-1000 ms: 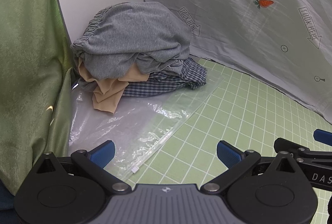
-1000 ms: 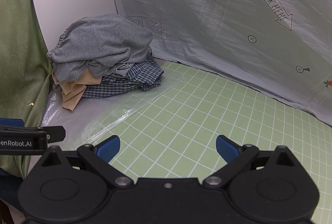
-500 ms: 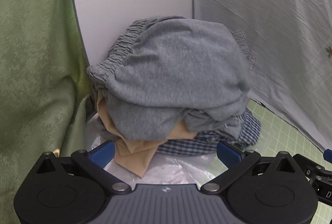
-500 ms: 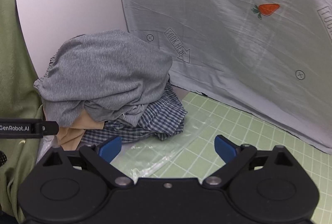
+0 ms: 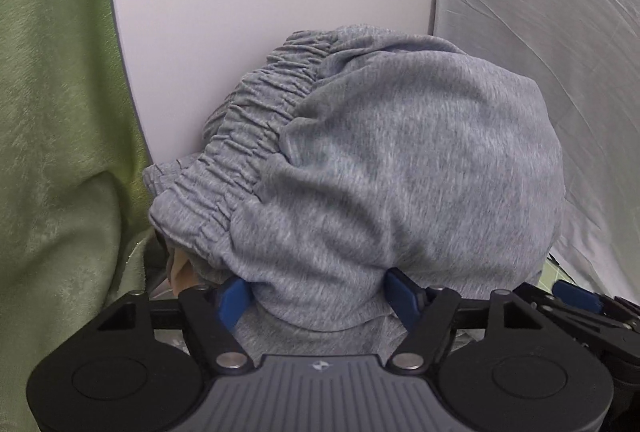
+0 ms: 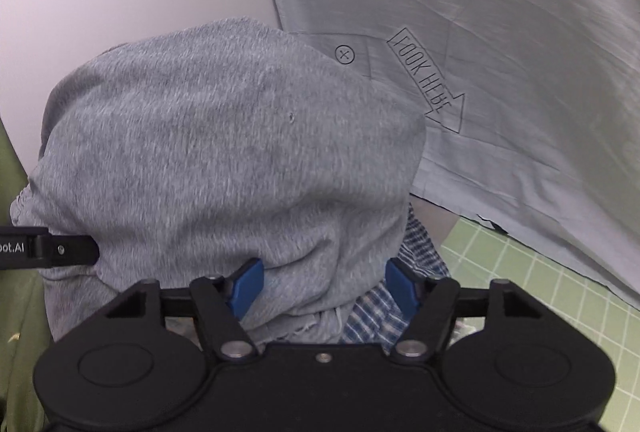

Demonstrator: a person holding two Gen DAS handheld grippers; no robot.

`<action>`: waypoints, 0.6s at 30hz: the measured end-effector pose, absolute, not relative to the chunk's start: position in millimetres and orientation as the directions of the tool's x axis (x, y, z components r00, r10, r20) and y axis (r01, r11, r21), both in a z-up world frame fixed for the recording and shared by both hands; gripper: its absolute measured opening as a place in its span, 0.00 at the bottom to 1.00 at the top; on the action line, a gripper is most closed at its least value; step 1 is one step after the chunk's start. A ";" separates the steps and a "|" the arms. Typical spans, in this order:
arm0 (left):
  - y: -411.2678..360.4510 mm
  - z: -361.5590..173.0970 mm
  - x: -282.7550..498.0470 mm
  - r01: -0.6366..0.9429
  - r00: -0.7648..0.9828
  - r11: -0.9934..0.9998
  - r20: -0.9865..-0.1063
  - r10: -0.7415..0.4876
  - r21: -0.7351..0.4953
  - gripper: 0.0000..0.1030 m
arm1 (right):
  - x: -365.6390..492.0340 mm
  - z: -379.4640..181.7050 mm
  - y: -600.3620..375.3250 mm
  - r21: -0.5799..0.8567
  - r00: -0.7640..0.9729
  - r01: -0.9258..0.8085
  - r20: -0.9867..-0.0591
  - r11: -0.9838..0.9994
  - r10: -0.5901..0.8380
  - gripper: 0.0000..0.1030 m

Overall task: Fold clothes
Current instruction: 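Reach both tools to the grey sweatpants atop the pile and close on them, then lift the grey sweatpants off the pile and lay them on the mat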

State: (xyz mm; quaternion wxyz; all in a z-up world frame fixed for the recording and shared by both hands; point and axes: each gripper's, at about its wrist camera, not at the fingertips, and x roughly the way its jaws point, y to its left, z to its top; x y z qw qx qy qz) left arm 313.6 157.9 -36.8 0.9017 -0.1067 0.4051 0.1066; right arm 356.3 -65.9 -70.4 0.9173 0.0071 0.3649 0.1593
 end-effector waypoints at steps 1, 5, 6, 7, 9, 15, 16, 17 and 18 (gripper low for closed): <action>157.7 -37.5 313.3 -0.272 0.652 0.957 -0.751 0.104 -0.103 0.66 | 360.7 -72.7 -63.3 0.138 0.675 -0.299 -0.668 0.944 0.312 0.51; 158.8 -35.6 309.0 -0.252 0.660 0.963 -0.744 0.099 -0.096 0.58 | 350.1 -69.8 -68.7 0.153 0.685 -0.312 -0.647 0.938 0.333 0.03; 158.7 -33.6 307.3 -0.250 0.661 0.964 -0.744 0.101 -0.092 0.56 | 344.0 -67.0 -72.1 0.149 0.695 -0.308 -0.640 0.940 0.329 0.02; 158.4 -30.9 305.1 -0.251 0.662 0.964 -0.743 0.105 -0.088 0.51 | 338.0 -64.3 -75.5 0.145 0.704 -0.303 -0.632 0.942 0.324 0.02; 157.8 -24.3 297.6 -0.255 0.667 0.963 -0.736 0.114 -0.081 0.42 | 326.0 -58.8 -82.4 0.139 0.721 -0.294 -0.617 0.946 0.315 0.02; 158.3 0.5 265.6 -0.243 0.700 0.961 -0.710 0.081 -0.130 0.08 | 289.9 -42.2 -102.9 0.119 0.772 -0.265 -0.568 0.957 0.285 0.01; 153.7 4.3 259.6 -0.224 0.708 0.965 -0.704 0.067 -0.134 0.05 | 282.1 -39.1 -107.9 0.115 0.781 -0.257 -0.560 0.960 0.276 0.01; 147.2 8.0 253.9 -0.201 0.716 0.970 -0.697 0.049 -0.138 0.03 | 269.2 -35.0 -117.6 0.106 0.794 -0.239 -0.551 0.965 0.257 0.01; 139.3 11.7 246.2 -0.175 0.724 0.974 -0.689 0.027 -0.145 0.02 | 256.4 -30.8 -127.4 0.097 0.806 -0.222 -0.541 0.970 0.238 0.01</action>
